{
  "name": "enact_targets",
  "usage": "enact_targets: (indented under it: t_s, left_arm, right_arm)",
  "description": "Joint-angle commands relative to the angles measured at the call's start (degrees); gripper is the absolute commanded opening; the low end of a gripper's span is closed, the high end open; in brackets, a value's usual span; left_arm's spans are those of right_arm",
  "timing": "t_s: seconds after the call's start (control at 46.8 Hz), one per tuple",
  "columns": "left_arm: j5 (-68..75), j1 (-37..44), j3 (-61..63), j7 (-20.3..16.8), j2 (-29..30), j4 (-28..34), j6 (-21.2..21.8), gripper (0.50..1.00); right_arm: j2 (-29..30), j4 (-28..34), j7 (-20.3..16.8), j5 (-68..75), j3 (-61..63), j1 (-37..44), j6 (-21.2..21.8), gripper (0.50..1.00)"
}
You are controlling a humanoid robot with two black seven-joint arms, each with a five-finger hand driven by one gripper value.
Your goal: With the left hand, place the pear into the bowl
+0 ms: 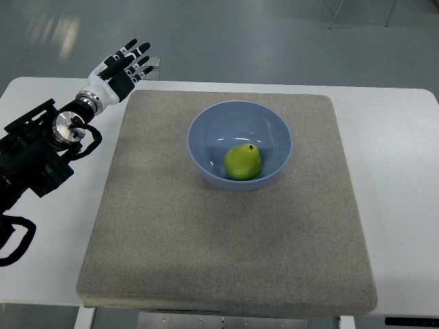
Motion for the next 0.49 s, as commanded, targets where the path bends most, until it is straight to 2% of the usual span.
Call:
enact_targets:
  t_s: [0.0,0.47]
  left_arm:
    - [0.27,0.11,-0.81,-0.47,-0.06,-0.01,-0.51,0.990]
    - [0.88,0.38,-0.46,-1.53,0.21,0.17,-0.25,0.990]
  right_arm:
    - [0.00,0.00,0.00,0.00,0.00,0.00,0.00,0.926]
    - [0.00,0.00,0.00,0.00,0.00,0.00,0.00,0.926]
